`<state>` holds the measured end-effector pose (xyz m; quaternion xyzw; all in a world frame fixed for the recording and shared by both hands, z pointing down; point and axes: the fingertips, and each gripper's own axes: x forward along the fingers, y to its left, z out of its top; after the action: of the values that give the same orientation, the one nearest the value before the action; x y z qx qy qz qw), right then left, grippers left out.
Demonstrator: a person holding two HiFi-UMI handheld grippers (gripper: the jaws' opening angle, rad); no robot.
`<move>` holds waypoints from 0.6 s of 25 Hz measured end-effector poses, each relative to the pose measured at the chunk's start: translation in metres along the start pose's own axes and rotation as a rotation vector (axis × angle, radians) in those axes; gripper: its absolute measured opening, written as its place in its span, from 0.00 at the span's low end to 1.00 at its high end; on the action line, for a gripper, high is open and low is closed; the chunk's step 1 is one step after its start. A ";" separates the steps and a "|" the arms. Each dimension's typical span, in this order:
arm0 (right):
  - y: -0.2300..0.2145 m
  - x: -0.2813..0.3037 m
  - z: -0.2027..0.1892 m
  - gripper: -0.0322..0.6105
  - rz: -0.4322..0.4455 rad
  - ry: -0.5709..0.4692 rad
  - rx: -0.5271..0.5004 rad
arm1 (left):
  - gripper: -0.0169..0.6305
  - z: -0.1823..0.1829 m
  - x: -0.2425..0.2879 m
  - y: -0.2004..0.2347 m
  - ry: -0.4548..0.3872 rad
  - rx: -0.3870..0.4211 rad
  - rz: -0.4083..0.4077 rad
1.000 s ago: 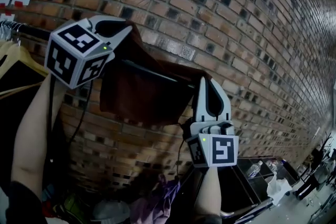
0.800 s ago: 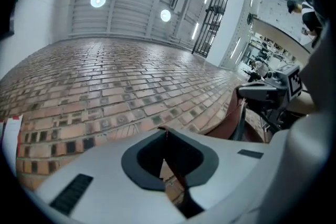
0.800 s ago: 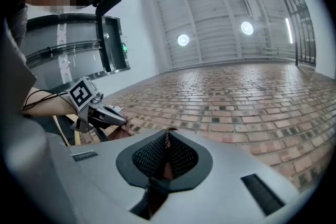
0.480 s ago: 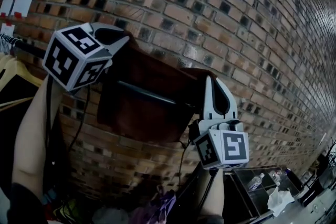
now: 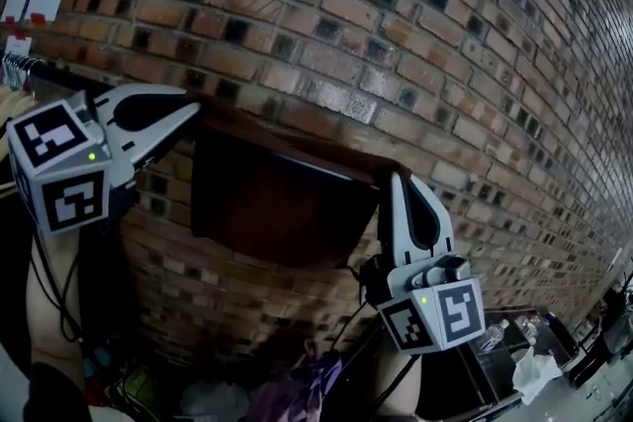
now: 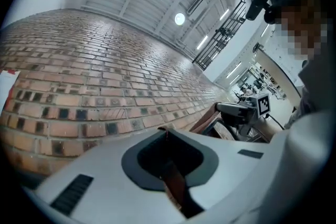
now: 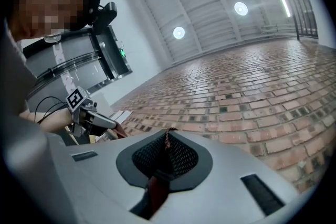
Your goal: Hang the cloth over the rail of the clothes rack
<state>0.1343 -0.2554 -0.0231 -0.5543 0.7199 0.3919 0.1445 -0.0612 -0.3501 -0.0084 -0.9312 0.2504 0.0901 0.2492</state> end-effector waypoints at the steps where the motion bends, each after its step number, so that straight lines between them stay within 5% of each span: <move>1: 0.005 -0.007 -0.003 0.11 -0.005 -0.011 -0.012 | 0.05 -0.007 -0.005 -0.004 -0.021 -0.003 0.009; 9: 0.038 -0.057 -0.050 0.11 -0.073 -0.080 0.029 | 0.06 -0.065 -0.032 -0.024 -0.167 -0.095 0.079; 15: 0.046 -0.069 -0.086 0.11 -0.139 -0.025 0.039 | 0.06 -0.100 -0.034 -0.029 -0.161 -0.126 0.040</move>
<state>0.1358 -0.2670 0.0957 -0.5951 0.6853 0.3737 0.1913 -0.0712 -0.3646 0.0997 -0.9296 0.2420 0.1851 0.2075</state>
